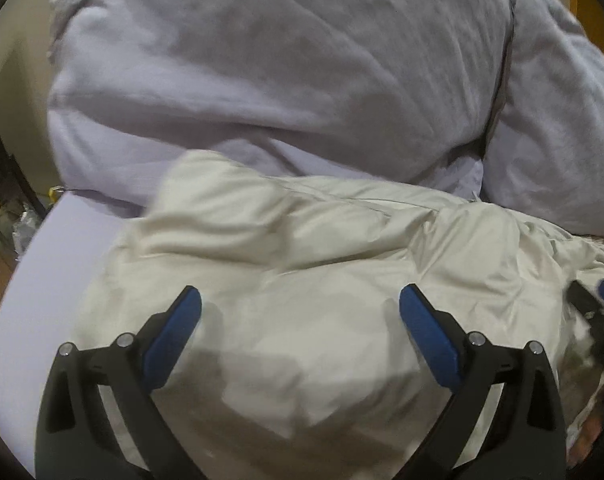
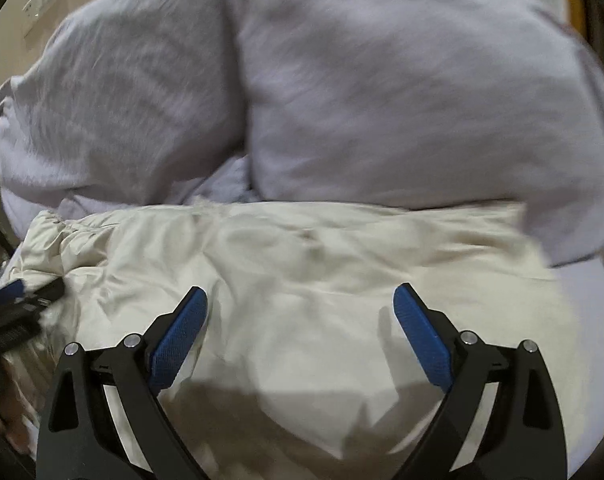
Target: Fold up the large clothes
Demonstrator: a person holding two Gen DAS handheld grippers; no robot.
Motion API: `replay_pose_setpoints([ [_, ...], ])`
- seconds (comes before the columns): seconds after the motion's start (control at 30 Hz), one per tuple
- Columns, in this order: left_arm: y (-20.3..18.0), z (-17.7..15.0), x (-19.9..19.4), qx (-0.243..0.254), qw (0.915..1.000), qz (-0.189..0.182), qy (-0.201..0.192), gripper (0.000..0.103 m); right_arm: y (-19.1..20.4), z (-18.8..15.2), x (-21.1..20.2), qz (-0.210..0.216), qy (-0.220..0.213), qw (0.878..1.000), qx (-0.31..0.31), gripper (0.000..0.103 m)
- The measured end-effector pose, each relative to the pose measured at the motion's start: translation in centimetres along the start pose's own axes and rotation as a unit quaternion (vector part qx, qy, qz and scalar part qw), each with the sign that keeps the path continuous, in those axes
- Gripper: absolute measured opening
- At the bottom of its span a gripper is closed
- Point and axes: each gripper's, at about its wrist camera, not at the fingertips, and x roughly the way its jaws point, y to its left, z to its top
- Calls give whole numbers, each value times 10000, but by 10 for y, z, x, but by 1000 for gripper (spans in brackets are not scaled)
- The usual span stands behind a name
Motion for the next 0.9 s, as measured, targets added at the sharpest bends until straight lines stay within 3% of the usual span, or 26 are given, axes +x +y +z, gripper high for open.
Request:
replay_pose_setpoints([
  [0.2, 66, -19, -52, -291, 9993, 231, -49, 100, -88, -16, -37, -566, 349, 9922, 1055, 95],
  [0.43, 116, -37, -104, -752, 9966, 301, 161, 99, -164, -50, -39, -322, 1084, 9612, 2515, 95],
  [0.7, 124, -64, -97, -1119, 9920, -79, 582, 99, -177, -76, -18, 154, 1573, 9366, 3128, 95],
  [0.9, 109, -75, -73, -1343, 9859, -221, 972, 99, -172, -84, -12, 376, 1606, 9301, 3281, 94],
])
